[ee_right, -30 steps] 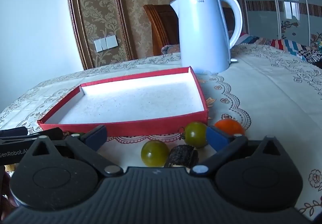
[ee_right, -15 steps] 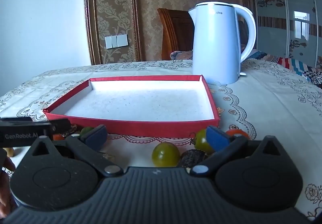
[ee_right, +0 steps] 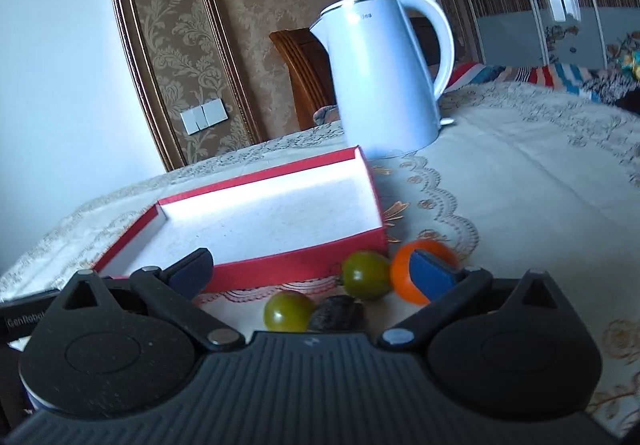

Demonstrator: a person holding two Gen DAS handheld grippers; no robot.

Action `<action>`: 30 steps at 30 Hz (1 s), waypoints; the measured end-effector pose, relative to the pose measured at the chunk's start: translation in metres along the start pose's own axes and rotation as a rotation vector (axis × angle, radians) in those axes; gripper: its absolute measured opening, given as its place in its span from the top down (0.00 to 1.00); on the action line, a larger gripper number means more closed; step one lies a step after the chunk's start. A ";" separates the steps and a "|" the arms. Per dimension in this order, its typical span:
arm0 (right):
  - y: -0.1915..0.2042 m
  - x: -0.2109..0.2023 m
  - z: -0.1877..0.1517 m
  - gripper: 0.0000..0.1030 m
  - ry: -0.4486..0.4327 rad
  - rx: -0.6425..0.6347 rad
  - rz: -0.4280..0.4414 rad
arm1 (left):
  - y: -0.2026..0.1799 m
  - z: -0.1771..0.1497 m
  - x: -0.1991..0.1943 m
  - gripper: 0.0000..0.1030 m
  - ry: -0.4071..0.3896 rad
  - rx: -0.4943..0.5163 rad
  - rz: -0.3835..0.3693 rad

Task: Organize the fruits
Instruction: 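Move both grippers toward the two small oranges in front of the tray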

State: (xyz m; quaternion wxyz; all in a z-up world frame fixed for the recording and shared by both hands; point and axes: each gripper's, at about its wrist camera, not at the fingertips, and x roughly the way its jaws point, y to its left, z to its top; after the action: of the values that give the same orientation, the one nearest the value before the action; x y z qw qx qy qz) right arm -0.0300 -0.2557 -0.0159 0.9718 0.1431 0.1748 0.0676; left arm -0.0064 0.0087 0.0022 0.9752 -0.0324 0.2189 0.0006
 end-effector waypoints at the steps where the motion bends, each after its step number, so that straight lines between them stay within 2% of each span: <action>1: -0.003 -0.003 0.000 0.00 -0.010 0.010 -0.006 | 0.000 0.000 0.000 0.00 0.002 0.000 -0.002; 9: -0.005 -0.013 0.003 0.00 -0.049 -0.011 -0.038 | 0.002 0.000 0.004 0.00 0.029 -0.008 -0.003; 10: -0.002 -0.016 0.004 0.00 -0.072 -0.036 -0.057 | 0.002 0.000 0.005 0.00 0.036 -0.009 -0.002; 13: 0.006 -0.030 0.002 0.00 -0.210 -0.133 -0.133 | 0.003 -0.001 0.005 0.00 0.040 -0.014 -0.002; 15: 0.007 -0.033 -0.001 0.00 -0.248 -0.153 -0.133 | 0.002 -0.001 0.006 0.00 0.047 -0.012 0.001; 30: 0.008 -0.015 0.000 0.00 -0.131 -0.170 -0.125 | 0.002 -0.002 0.009 0.00 0.068 -0.009 0.010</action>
State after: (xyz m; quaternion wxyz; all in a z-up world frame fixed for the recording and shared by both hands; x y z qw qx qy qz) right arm -0.0448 -0.2512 -0.0082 0.9921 0.0530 0.1133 0.0121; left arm 0.0013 0.0109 -0.0034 0.9670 -0.0358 0.2521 0.0053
